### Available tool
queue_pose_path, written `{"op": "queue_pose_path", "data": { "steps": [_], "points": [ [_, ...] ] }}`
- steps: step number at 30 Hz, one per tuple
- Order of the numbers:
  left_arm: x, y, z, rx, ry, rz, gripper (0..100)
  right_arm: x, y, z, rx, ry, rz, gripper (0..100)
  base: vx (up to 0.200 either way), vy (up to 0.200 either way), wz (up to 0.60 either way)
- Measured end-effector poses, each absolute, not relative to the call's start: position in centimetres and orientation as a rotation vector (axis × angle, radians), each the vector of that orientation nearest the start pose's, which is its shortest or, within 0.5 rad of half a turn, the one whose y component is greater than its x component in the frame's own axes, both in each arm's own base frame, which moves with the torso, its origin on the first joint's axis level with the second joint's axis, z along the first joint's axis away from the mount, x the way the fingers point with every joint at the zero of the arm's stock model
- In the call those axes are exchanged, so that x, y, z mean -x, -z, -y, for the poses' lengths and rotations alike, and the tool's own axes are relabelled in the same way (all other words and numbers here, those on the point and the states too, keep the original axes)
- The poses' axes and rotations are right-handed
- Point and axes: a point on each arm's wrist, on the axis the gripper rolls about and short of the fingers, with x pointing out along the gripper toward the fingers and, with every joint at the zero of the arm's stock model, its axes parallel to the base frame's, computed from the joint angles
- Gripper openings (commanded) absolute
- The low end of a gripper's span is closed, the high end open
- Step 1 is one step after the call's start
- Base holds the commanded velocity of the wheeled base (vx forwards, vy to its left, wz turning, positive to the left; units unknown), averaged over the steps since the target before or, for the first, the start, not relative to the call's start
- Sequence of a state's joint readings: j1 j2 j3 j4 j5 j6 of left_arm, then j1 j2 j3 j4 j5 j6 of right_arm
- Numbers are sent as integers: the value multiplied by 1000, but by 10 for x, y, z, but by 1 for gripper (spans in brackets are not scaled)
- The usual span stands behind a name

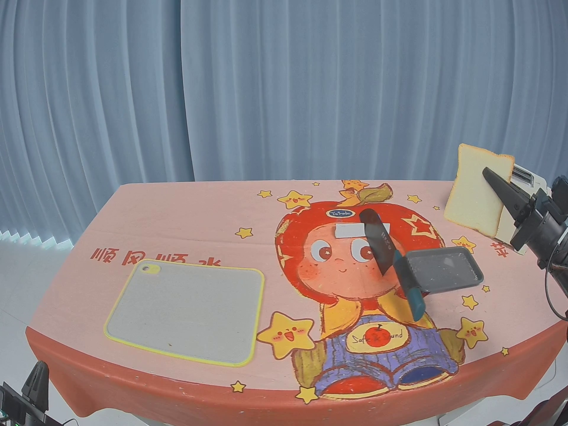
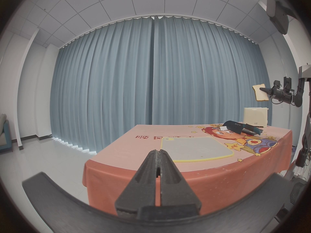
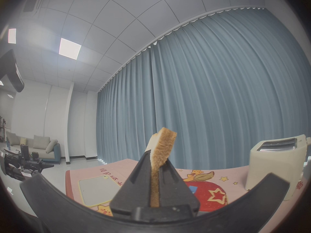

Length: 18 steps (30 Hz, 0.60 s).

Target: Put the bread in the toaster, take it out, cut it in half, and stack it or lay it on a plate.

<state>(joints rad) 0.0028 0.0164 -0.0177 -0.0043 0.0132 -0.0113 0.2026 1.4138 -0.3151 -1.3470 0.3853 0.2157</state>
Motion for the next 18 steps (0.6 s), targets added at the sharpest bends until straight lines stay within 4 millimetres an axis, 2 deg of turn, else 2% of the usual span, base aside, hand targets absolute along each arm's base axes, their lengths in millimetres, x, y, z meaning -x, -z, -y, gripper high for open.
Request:
{"op": "queue_pose_path", "data": {
  "steps": [8,18],
  "points": [
    [23,-81,0,13,-16,5,0,-186,-193,-57,-181,-656,157,0,0,0,0],
    [23,-81,0,15,-16,5,0,-185,-190,-60,-183,-671,143,0,-200,0,0]
  ]
}}
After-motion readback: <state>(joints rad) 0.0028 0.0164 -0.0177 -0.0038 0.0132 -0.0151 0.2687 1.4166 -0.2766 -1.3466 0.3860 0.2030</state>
